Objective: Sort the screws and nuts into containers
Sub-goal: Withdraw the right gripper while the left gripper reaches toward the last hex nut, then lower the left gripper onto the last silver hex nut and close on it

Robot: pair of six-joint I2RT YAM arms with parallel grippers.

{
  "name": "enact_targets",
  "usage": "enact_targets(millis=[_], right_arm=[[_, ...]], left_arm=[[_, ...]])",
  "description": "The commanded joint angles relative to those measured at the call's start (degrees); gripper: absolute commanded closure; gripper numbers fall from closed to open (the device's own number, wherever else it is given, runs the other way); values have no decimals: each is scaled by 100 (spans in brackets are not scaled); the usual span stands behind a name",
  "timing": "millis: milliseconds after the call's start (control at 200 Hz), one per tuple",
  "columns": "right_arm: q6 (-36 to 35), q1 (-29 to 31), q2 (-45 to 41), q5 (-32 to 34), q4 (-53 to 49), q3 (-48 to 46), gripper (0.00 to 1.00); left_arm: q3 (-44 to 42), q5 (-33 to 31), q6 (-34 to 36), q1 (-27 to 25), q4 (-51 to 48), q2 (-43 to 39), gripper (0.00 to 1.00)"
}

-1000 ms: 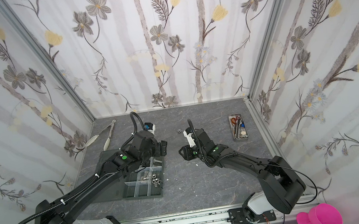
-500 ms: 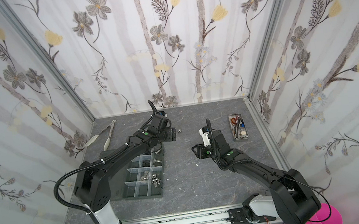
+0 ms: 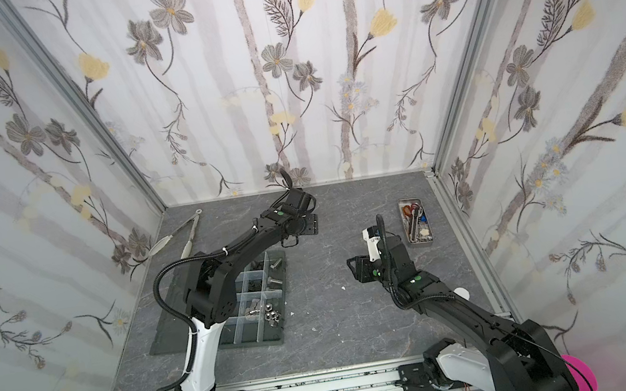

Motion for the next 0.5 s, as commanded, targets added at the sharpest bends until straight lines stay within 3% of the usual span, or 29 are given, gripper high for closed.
enact_targets(millis=[0,495], right_arm=[[-62,-17,-27,27,235,-36,47],[-57,-22,-170,-53,265,-158,47]], left_arm=[[468,-9,-35,-7,-405,355,26],[2123,-146,-106,-14,-876,1719,37]])
